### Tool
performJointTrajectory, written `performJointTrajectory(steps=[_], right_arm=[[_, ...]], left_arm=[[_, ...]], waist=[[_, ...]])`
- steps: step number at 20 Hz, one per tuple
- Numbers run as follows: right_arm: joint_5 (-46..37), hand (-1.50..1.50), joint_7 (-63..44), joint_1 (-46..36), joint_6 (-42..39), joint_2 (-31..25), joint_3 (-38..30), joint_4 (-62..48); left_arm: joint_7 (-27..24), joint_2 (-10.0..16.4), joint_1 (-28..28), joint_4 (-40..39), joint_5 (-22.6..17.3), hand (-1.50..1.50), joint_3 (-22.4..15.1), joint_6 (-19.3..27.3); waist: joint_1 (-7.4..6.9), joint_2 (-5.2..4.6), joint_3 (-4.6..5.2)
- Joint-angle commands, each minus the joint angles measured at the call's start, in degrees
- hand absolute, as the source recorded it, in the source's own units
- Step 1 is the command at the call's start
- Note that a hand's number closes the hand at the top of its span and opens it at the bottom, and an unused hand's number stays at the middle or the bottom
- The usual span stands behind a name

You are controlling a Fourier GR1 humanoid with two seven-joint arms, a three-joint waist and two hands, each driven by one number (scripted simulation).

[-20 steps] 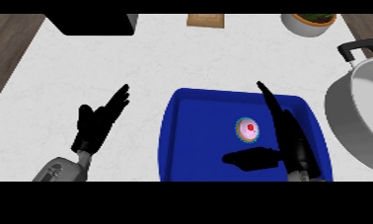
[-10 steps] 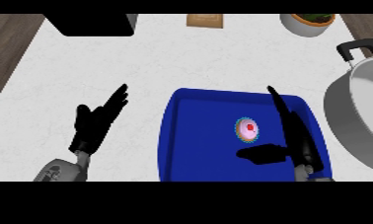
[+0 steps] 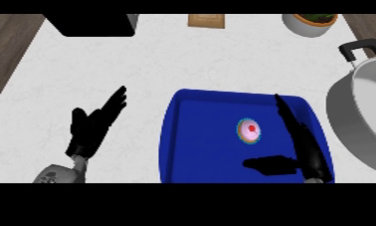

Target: Pick the cupcake from the tray and place it in the pot

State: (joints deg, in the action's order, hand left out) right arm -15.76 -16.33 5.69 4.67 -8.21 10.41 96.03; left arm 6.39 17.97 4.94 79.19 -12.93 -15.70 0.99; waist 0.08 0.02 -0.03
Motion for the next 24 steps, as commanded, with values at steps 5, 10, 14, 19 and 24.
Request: performJointTrajectory(steps=[5,10,14,19,24], right_arm=[[9.1,-1.50,9.2,-1.3,-2.5,3.5,-4.7,-6.5],[9.7,-1.50,16.3,-3.7,-2.2,5.5,-6.5,-17.6],[12.3,-1.50,20.5,-8.5,-2.7,7.4,-8.1,-26.4],[1.8,1.50,26.3,-6.1,0.1,4.4,-1.6,-27.0],[10.0,1.50,36.1,-7.4,-4.2,6.3,-7.6,-37.4]], left_arm=[[-3.2,-0.2,-2.6,-1.1,2.8,0.00,1.8,-2.9],[1.3,-1.3,1.0,-0.8,2.5,0.00,5.5,-4.4],[-3.2,-6.2,5.1,-9.1,6.3,0.00,4.2,-2.8],[1.3,-5.8,3.2,-2.6,6.8,0.00,4.2,-1.9],[4.5,-4.3,-0.6,3.3,5.1,0.00,4.9,-4.9]], waist=[[-0.17,-0.02,0.01],[-0.14,-0.04,0.01],[0.01,-0.16,0.02],[-0.14,-0.03,0.01],[-0.71,-0.03,-0.06]])
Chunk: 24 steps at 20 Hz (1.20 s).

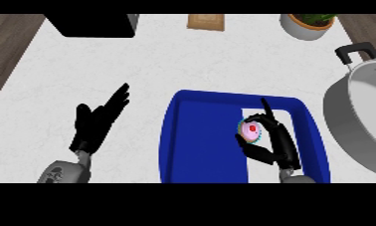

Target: Pick the cupcake from the tray and place it in the pot

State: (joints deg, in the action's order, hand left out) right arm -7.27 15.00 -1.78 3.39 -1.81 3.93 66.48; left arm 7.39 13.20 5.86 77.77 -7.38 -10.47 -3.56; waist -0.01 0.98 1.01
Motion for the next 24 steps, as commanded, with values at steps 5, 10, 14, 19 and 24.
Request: performJointTrajectory(steps=[5,10,14,19,24], right_arm=[[3.6,1.50,8.7,1.4,2.1,1.7,3.6,-5.8],[14.6,1.50,16.1,16.0,-1.4,-13.4,-17.4,-2.9],[23.8,1.50,20.9,23.3,-4.7,-18.8,-28.5,-1.7],[28.6,1.50,31.9,31.0,-13.6,-24.8,-37.7,-9.7],[24.5,1.50,34.7,29.6,-10.2,-26.9,-39.8,-15.3]], left_arm=[[0.8,-0.7,-2.4,2.6,1.4,0.00,-0.4,0.7],[-0.6,0.5,-3.2,0.8,0.2,0.00,2.8,1.9],[-0.7,0.6,-4.2,1.2,-0.4,0.00,2.9,1.2],[0.7,-0.2,-3.6,2.4,0.5,0.00,1.2,1.0],[0.2,-1.5,-2.0,1.3,2.4,0.00,0.5,0.1]], waist=[[-0.29,-0.93,-1.05],[6.05,-0.42,-1.17],[5.52,-0.44,-1.19],[2.66,-0.63,-1.20],[0.44,-0.96,-1.03]])
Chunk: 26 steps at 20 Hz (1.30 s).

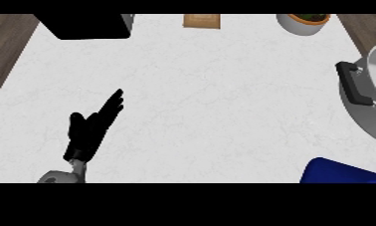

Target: Pick the cupcake from the tray and place it in the pot

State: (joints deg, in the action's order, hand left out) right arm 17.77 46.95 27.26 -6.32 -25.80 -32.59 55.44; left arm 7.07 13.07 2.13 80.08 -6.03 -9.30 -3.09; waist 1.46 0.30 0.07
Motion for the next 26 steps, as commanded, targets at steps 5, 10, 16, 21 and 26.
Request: performJointTrajectory(steps=[5,10,16,21,26], right_arm=[[-2.1,1.50,-2.7,3.8,7.6,-2.2,-4.4,8.6],[-5.8,1.50,-8.7,8.5,13.4,-3.1,-5.6,19.6],[-9.1,1.50,-28.5,11.6,17.6,-5.8,-5.7,38.7],[-13.7,1.50,-42.7,3.1,17.4,-16.2,-4.8,38.4],[-19.2,1.50,-54.4,-1.7,14.5,-21.8,-0.8,39.5]], left_arm=[[-0.8,-1.2,2.4,-2.4,0.9,0.00,0.9,-1.2],[2.9,-0.6,3.0,0.5,0.0,0.00,1.5,-2.1],[3.2,-0.5,3.9,-0.1,-0.6,0.00,2.5,-3.3],[0.5,-2.9,2.1,-1.1,2.0,0.00,0.2,-2.2],[1.7,-3.9,2.8,-0.9,2.9,0.00,0.5,-0.8]], waist=[[-1.17,-0.38,0.03],[-1.28,-0.41,0.06],[-1.44,-0.44,0.10],[-2.25,-0.55,0.03],[-2.22,-0.53,0.00]])
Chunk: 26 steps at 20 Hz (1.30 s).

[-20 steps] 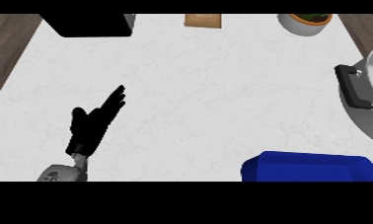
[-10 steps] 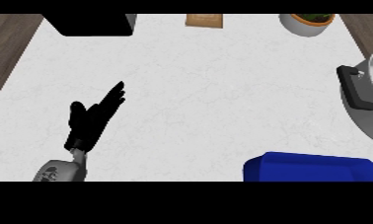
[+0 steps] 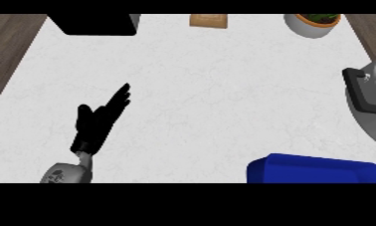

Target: Pick the cupcake from the tray and place it in the pot

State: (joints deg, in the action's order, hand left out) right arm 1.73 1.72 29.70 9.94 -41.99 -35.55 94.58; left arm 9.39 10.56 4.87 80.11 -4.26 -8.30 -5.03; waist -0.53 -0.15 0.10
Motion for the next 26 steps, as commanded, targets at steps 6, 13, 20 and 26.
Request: performJointTrajectory(steps=[6,13,20,26], right_arm=[[-12.9,1.50,-15.7,-19.9,-1.4,-8.3,13.8,-8.1],[-28.4,1.50,-25.0,-26.3,-3.8,-13.5,25.3,-17.4],[-26.5,1.50,-32.1,-37.6,-18.9,-9.4,32.4,-29.4],[-29.6,-1.50,-37.4,-50.6,-23.3,-2.7,35.8,-42.2]], left_arm=[[-1.2,-1.0,1.3,-2.7,1.0,0.00,0.2,-1.2],[1.0,-1.3,3.0,-0.8,1.5,0.00,-0.2,-0.7],[-0.8,-0.4,1.8,-3.1,1.3,0.00,0.2,-2.7],[-0.1,-0.5,-0.6,-0.1,1.1,0.00,0.8,-2.4]], waist=[[-0.60,-0.12,-0.11],[-2.33,-0.54,-0.11],[-2.21,-0.54,-0.11],[-1.37,-0.13,-0.16]])
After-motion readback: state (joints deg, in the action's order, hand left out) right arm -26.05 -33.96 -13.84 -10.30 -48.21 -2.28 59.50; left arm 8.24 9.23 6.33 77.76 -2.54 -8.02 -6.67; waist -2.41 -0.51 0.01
